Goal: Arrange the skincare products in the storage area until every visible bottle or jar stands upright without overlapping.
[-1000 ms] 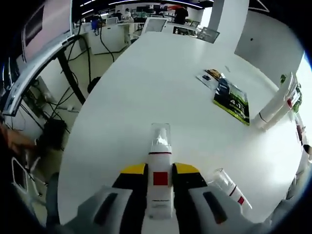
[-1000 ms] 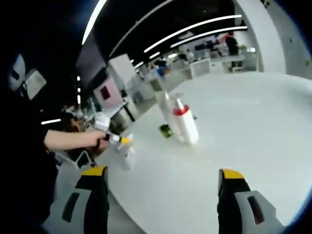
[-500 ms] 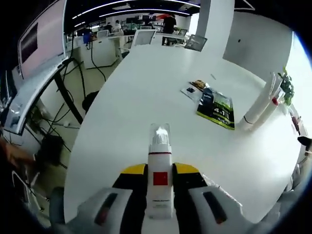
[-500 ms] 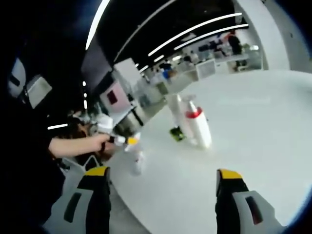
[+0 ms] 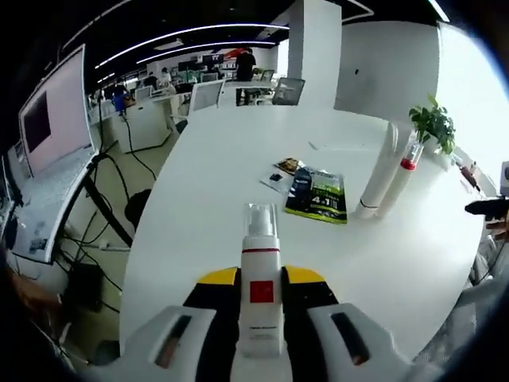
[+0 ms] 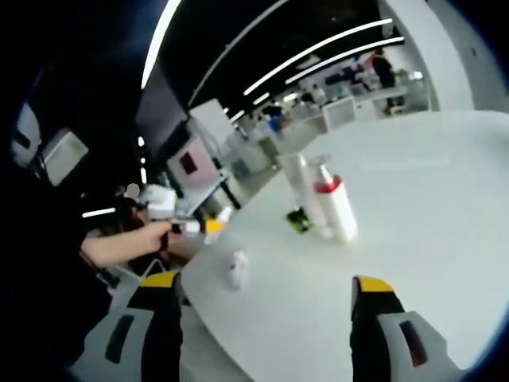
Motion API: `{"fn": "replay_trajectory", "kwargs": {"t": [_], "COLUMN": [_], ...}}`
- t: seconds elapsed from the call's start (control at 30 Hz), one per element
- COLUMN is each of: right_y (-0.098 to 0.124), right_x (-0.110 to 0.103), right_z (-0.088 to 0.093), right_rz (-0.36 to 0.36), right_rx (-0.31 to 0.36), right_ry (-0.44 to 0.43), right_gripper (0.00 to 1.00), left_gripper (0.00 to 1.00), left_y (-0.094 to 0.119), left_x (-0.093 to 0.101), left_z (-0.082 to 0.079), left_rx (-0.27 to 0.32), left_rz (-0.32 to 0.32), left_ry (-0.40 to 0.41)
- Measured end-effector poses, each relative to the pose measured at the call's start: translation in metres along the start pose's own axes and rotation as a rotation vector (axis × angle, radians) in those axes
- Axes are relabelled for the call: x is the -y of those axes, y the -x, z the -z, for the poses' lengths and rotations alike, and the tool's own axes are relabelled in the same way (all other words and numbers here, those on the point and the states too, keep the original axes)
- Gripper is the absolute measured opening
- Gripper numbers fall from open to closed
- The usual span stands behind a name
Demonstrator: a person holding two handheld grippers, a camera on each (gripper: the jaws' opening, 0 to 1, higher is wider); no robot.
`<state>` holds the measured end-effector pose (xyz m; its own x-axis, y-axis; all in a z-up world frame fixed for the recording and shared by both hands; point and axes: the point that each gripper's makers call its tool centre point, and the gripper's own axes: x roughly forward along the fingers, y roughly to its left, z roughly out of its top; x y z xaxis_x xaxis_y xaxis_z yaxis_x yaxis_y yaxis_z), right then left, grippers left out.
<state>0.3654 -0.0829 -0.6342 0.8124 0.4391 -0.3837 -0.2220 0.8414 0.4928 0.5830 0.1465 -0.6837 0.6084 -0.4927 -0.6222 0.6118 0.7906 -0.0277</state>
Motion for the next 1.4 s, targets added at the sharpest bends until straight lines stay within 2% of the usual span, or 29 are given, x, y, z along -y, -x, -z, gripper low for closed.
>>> {"fn": "replay_trajectory", "kwargs": {"t": [0.13,0.2,0.33,0.6,0.77,0.97,1.07,1.1,1.2,1.4], "right_y": [-0.004,-0.006,-0.011,-0.014,-0.014,-0.016,-0.02,-0.023,-0.027,-0.034], "right_x": [-0.005,-0.01,-0.019,-0.035,-0.041,-0.056,-0.061,-0.065,-0.08,-0.103], "right_z": [0.0,0.001,0.001,-0.003,-0.006,-0.009,-0.004,-0.002,-0.001,-0.015], "right_rz": [-0.016,-0.03,-0.044,-0.076,-0.082,-0.109,-0.101,-0.109,-0.136,-0.215], "right_rx": [-0.002,-0.001,-0.002,0.017,0.021,0.039,0.012,-0.002,-0.011,0.046], "right_ry": [-0.002,-0.007,-0.002,-0.026,-0.027,-0.059,-0.092,-0.08,-0.053,-0.118], "right_gripper": [0.88,0.87,0.87,0.81,0.79,0.78,0.72,0.71,0.72,0.72], "left_gripper": [0.2,0.2,0.2,0.2,0.2,0.2,0.2,0.2,0.2,0.2], "left_y": [0.007,0.012,0.025,0.051,0.062,0.078,0.084,0.087,0.093,0.106], "left_x": [0.014,0.022,0.035,0.069,0.087,0.12,0.131,0.135,0.14,0.152], "left_z": [-0.008,-0.015,-0.03,-0.048,-0.052,-0.047,-0.046,-0.046,-0.048,-0.055], "left_rx": [0.026,0.052,0.104,0.175,0.198,0.209,0.215,0.221,0.23,0.26], "left_rz": [0.03,0.053,0.07,0.129,0.163,0.23,0.257,0.261,0.273,0.294], "left_ry": [-0.021,-0.009,-0.042,-0.09,-0.13,-0.189,-0.221,-0.249,-0.262,-0.311]}}
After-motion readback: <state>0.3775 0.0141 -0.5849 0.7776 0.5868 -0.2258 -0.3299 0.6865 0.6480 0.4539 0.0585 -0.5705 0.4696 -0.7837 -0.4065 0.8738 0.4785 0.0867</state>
